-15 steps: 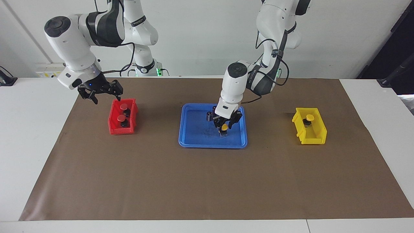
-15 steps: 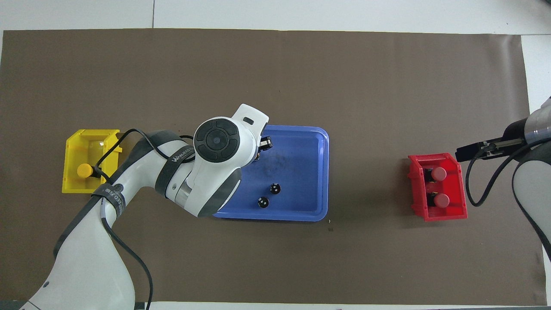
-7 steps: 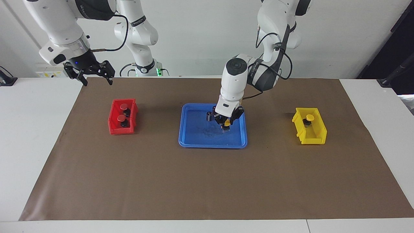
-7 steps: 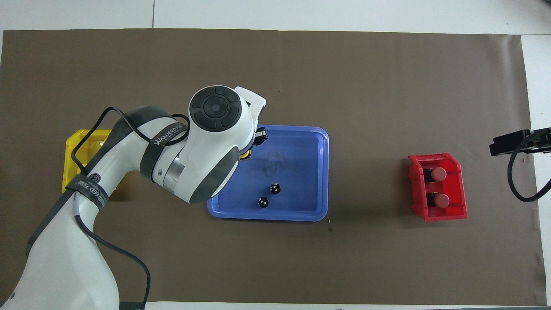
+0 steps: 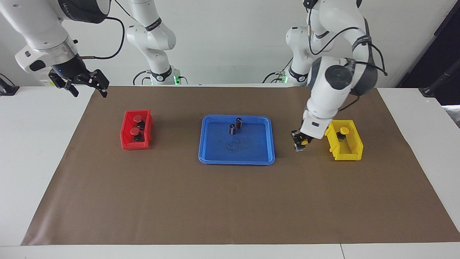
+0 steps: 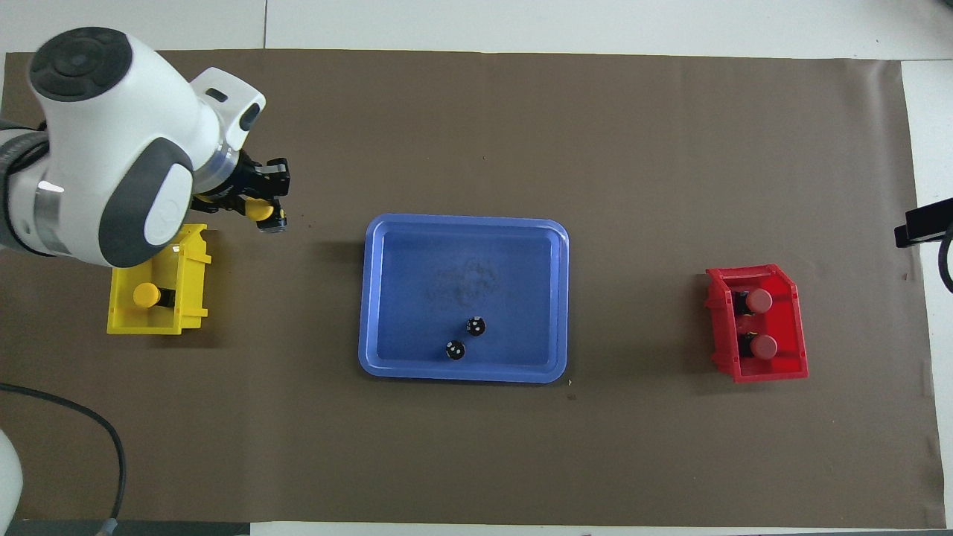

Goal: Sort red and yellow buttons by color
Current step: 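Carry the yellow button with the left gripper to the yellow bin, then lower the yellow button into the yellow bin and open the left gripper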

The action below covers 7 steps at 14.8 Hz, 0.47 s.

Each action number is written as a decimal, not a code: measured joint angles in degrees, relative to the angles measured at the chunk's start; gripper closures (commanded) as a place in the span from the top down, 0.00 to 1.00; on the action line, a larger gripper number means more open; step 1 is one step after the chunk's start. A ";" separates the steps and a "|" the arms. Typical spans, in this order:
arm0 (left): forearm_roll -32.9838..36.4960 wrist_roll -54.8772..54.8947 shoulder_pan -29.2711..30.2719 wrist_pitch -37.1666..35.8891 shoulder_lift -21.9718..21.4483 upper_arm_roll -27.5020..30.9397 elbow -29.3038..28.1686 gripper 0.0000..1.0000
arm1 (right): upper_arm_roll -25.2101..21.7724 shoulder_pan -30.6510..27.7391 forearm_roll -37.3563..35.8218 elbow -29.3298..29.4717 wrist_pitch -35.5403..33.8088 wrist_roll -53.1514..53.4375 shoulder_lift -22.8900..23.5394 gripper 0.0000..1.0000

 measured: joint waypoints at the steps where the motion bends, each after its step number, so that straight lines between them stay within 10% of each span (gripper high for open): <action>1: -0.01 4.45 3.14 -0.01 -0.03 0.03 0.00 0.01 | -1.37 1.25 0.00 -0.14 -0.17 0.01 0.05 1.00; 7: -0.06 21.18 14.22 1.23 -0.01 0.00 -1.22 0.01 | -5.51 4.26 0.01 -0.26 -0.68 0.07 0.50 1.00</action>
